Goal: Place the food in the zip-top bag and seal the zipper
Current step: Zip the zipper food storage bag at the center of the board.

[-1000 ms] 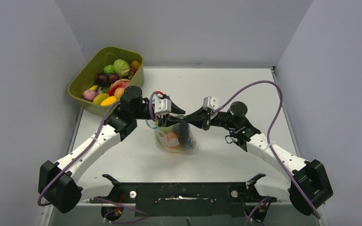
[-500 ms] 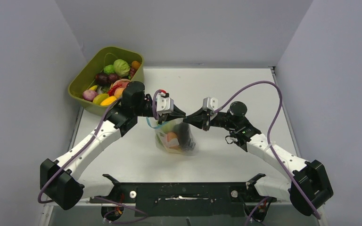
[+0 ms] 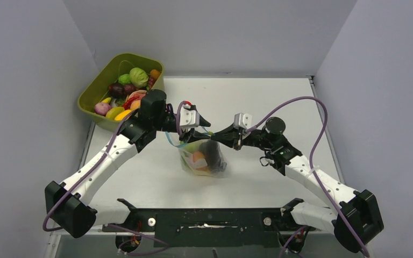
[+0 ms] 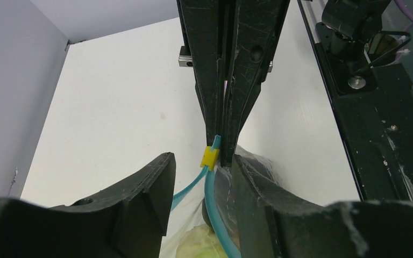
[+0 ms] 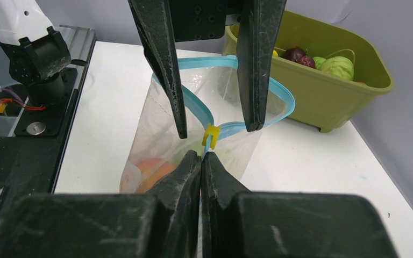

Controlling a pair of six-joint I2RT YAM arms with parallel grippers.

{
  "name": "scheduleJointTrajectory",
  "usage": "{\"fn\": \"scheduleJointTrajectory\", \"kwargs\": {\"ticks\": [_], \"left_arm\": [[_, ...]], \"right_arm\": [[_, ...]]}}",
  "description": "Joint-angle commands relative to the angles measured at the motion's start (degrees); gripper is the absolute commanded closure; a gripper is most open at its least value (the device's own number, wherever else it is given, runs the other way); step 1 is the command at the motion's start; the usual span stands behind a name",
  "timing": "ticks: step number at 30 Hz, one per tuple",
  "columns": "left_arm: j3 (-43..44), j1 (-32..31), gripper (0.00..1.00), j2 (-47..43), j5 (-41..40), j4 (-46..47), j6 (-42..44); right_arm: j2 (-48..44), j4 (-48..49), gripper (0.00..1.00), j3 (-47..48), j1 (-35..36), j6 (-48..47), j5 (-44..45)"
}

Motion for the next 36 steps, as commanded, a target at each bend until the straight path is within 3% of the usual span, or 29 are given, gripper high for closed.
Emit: {"fn": "scheduleJointTrajectory", "kwargs": {"ticks": [1,12,21,36], "left_arm": [[4.6,0.0,0.58,1.0,3.4,-4.7,3.6],[5.9,-0.1,0.71,2.0,5.8,-8.2,5.7],[6.3,0.0,0.99,2.0,6.1,-9.2,7.4],[4.6,0.9,1.0,-0.8,0.9,-8.8,6.4]], "right_arm": [[-2.1,3.5,1.0,1.1,0.5,-1.2,-1.3],[-1.9,3.4,1.0,1.3,1.3,-1.3,-0.9],[-1.6,2.9,1.0,1.2,1.5,-1.7,-0.6],[-5.8,3.8,1.0,-2.0,0.5,-1.6,3.7]]}}
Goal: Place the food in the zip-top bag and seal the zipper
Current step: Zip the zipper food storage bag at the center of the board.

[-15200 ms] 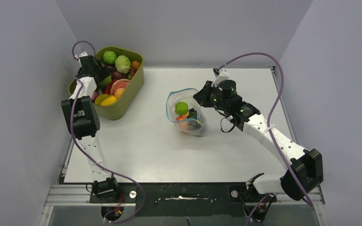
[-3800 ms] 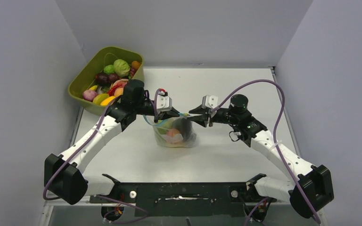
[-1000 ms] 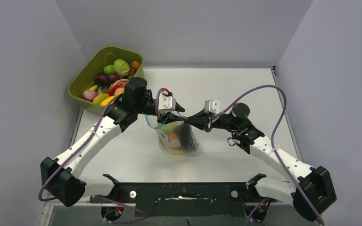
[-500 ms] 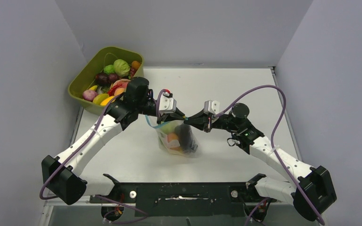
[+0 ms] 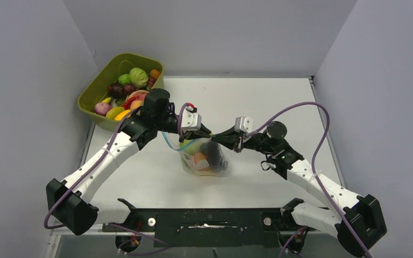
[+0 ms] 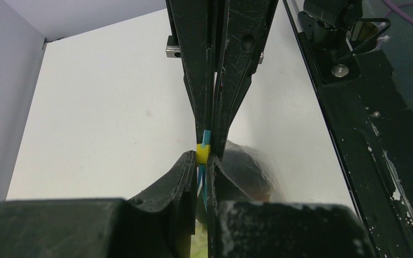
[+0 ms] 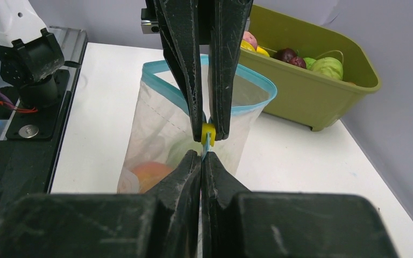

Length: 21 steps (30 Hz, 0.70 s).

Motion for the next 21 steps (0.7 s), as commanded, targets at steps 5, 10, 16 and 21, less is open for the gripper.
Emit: {"fn": "scheduleJointTrajectory", "kwargs": {"ticks": [5,10,16,21], "left_arm": [[0.5,1.6,1.0,-3.3,-1.6,-1.2,1.0],[-0.4,2.0,1.0,-4.7,-2.6,-2.1,1.2],[-1.6,2.9,1.0,-6.5,-4.3,-2.0,0.7],[-2.1,3.6,1.0,-7.7,-5.2,-3.0,1.0]], "right_arm": [[-4.7,4.2,1.0,-1.0,-0.9,-0.9,1.6],[-6.2,4.0,1.0,-1.6,-1.6,-0.9,2.3],[-7.3,3.6,1.0,-2.3,-2.6,-0.8,2.4],[-8.3,3.2,1.0,-3.2,-3.1,-0.3,3.1]]}}
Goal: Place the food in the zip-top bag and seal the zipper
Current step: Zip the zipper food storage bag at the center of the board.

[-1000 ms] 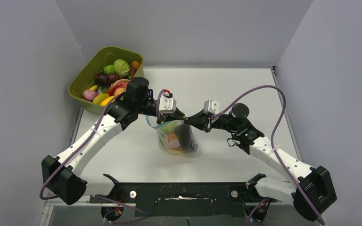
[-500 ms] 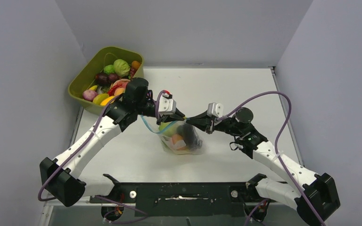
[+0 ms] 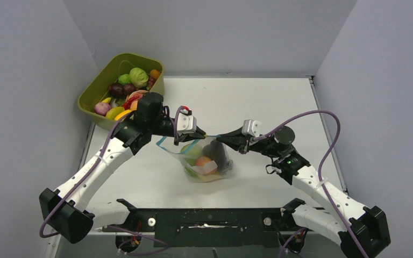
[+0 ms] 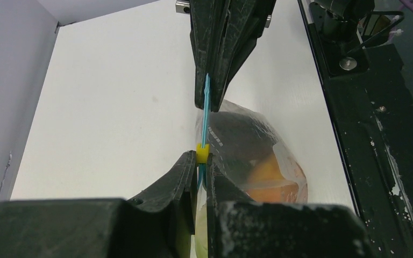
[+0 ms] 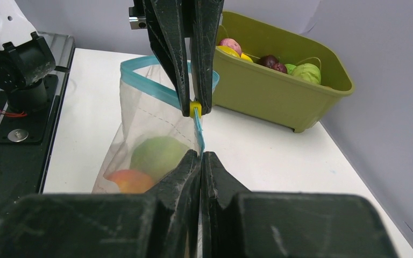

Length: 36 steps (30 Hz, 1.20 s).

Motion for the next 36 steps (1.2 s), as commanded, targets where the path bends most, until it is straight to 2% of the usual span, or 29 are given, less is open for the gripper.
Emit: {"fn": "scheduleJointTrajectory", "kwargs": {"ticks": [1,3,7,10,20,26,27,29,32,34,36], "left_arm": [[0.1,2.9,1.0,-3.5,-2.3,-0.9,1.0],[-0.1,2.9,1.0,-3.7,-1.3,-0.1,0.4],[-0.9,2.9,1.0,-3.5,1.2,2.4,-1.1],[-1.4,2.9,1.0,-3.4,1.5,3.3,-1.5],[-1.1,3.0,1.0,-2.7,2.1,3.5,-1.9],[-2.7,3.0,1.0,-3.0,2.5,6.3,-3.7],[-2.9,3.0,1.0,-3.1,2.4,6.4,-3.8],[-3.2,3.0,1.0,-3.2,2.1,6.8,-4.0],[-3.7,3.0,0.88,-3.5,1.8,8.2,-5.6],[-3.9,3.1,0.72,-3.5,2.0,8.6,-6.1],[-4.1,3.0,0.64,-3.5,1.8,8.6,-6.0]], "right_arm": [[-2.4,3.3,1.0,-0.8,-1.7,0.1,1.4],[-1.4,3.3,1.0,-0.2,-1.7,0.8,0.3],[1.1,4.2,0.81,1.1,-1.3,2.8,-0.5],[1.9,5.5,0.72,1.6,-1.0,3.5,-1.0],[6.4,5.5,0.69,5.2,1.9,3.0,-0.6],[7.5,3.8,0.75,7.6,2.9,2.8,-0.1],[7.4,3.8,0.8,7.5,3.0,2.7,-0.1],[7.2,3.5,0.97,7.5,3.3,2.2,-0.3],[7.5,2.8,1.0,7.5,3.7,1.6,-1.2],[7.7,2.4,1.0,7.5,4.0,1.0,-1.9],[7.7,2.3,1.0,7.5,4.3,0.6,-2.0]]}}
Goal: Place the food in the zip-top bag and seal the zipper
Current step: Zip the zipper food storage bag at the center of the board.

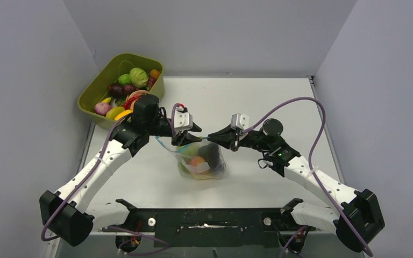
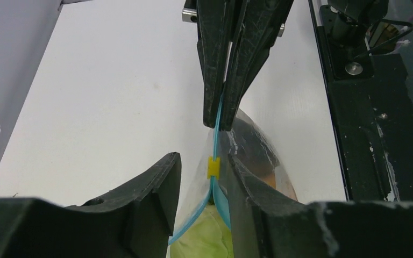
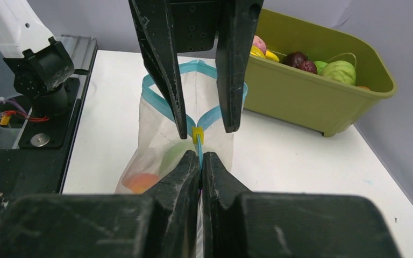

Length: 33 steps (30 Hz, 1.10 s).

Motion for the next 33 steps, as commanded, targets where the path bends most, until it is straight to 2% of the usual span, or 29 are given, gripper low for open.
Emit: {"fn": "scheduleJointTrajectory", "kwargs": {"ticks": [1,14,21,23,29,31,33], "left_arm": [[0.3,0.2,0.63,-2.2,1.7,5.0,-1.0],[0.8,0.2,0.62,-0.1,3.6,1.1,1.9],[2.0,0.2,0.64,1.8,5.3,-2.2,3.3],[2.2,0.2,0.69,2.2,5.4,-2.9,3.7],[2.5,0.2,0.95,1.4,5.0,-4.0,4.8],[2.4,0.2,1.0,0.8,4.5,-3.9,4.7],[2.4,0.2,1.0,0.2,4.0,-3.3,4.1]], "right_arm": [[-0.3,1.9,1.0,2.7,1.0,-1.9,-1.3],[-0.5,1.9,1.0,2.5,1.1,-2.4,-1.5],[-0.7,2.1,1.0,2.5,1.1,-2.3,-1.3],[-0.8,2.1,1.0,2.6,1.1,-2.3,-1.3],[-0.8,2.1,1.0,2.4,1.2,-2.2,-1.5],[-1.0,1.6,1.0,2.1,1.1,-2.6,-1.1],[-1.7,1.3,1.0,1.5,0.8,-2.9,-0.6]]}}
